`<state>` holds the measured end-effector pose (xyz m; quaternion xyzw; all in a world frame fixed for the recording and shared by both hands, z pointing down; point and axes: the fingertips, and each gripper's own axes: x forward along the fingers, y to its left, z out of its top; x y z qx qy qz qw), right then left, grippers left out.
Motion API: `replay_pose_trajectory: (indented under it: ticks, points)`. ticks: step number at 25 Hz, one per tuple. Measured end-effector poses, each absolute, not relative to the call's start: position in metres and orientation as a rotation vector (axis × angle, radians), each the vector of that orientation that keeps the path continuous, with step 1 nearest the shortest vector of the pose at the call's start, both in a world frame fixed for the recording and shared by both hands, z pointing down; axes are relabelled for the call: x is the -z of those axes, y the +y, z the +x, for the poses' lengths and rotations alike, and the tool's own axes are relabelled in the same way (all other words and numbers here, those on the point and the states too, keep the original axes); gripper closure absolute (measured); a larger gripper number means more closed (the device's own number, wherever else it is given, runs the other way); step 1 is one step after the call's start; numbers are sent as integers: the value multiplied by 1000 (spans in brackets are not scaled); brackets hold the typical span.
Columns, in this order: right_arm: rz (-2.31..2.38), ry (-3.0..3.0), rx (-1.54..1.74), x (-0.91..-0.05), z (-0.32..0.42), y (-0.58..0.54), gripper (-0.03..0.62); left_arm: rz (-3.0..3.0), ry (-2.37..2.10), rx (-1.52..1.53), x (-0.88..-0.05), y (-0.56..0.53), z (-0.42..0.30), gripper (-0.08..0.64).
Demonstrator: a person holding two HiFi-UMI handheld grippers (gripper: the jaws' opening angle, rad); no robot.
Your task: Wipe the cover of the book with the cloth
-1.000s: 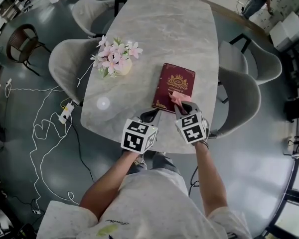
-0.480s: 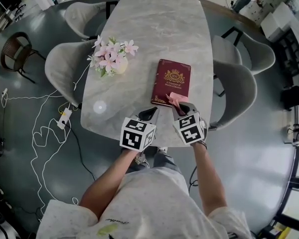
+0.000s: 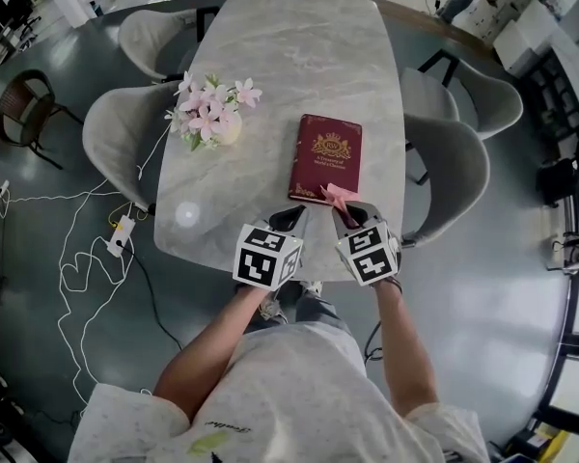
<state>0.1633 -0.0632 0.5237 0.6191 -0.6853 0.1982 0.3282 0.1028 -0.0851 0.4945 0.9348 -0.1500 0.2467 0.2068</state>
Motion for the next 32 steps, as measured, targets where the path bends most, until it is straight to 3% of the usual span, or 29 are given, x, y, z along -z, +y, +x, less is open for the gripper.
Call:
replay_pose_trajectory:
  ticks: [15,32]
  points:
    - [1666,-1834,-334,-441,212,-109,574,2587,-459,-665,-489,-101,123,552]
    - [1472,-1905,-228,-450,240,-208,574,2491,-642,-641,-503,-149,133,554]
